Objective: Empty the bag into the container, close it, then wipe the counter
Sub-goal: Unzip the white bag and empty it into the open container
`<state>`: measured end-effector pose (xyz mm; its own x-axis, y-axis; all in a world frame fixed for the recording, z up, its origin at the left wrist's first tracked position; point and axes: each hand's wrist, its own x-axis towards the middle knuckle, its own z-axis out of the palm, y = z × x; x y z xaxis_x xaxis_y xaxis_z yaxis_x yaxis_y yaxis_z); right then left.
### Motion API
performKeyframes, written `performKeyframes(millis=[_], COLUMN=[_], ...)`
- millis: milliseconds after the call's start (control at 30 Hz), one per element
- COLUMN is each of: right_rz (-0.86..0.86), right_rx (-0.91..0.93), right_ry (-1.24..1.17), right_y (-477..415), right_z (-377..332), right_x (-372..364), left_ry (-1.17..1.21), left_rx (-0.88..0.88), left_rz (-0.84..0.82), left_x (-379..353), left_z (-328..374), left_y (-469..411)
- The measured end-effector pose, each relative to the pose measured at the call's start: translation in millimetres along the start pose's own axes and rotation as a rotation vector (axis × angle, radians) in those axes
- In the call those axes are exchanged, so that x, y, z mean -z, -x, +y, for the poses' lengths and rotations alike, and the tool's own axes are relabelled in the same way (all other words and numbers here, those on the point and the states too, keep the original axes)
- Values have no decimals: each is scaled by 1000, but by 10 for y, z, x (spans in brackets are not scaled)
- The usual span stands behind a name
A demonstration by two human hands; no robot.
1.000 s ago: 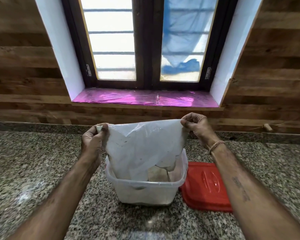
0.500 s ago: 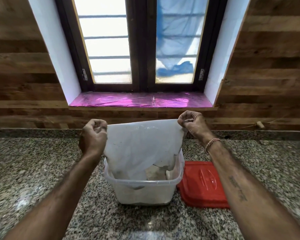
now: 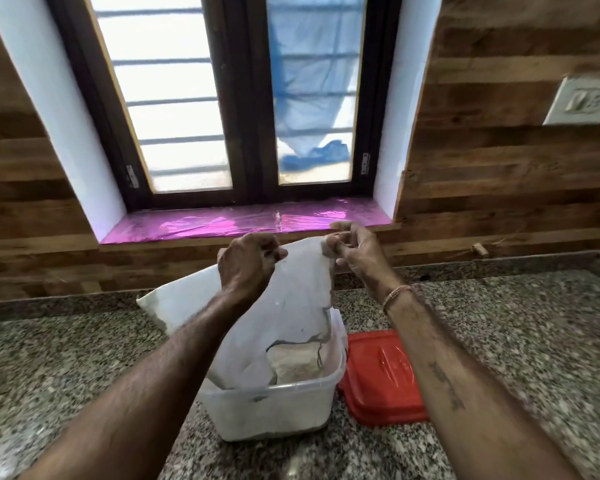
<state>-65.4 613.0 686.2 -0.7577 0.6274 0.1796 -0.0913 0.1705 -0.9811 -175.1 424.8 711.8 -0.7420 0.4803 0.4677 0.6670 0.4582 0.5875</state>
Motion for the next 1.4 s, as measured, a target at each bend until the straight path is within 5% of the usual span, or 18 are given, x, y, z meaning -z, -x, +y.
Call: performKeyframes(millis=[200,367,567,700,800,900,967,1100,1267,1400], right_rz=[-84,91,-76,-104,22,-177,-292,-97,-203,-103], right_rx=[-25,148,498,366,419,642,561,346,374,359], right_ry=[18,147,835,1238,1133,967,1082,1319,1047,1201], right_y=[234,118,-16,-56,-92,63,136,71,142,143], right_z=[144,-19,-228,-305,-339,-349,-274,-265,-302,-268], right_x=[9,-50,-204,-165,-134,-278,-287,-76,-160,-111], left_ry=[38,66,68,21,12,15,9,-29,-4,-19], left_rx=[82,104,76,87,83,52,41,32,-15,-113], left_rz=[-7,-9,-4,-18,-31,-8,-5,-14,-13,2], left_x=[59,63,28,4,-11,-15,-35,-102,-127,-136], left_z=[-40,-44,-18,-95,-94,-41,-62,-168,-56,-55], left_y=[-60,-85,-77,-38,-15,-37,-34,71,41,120])
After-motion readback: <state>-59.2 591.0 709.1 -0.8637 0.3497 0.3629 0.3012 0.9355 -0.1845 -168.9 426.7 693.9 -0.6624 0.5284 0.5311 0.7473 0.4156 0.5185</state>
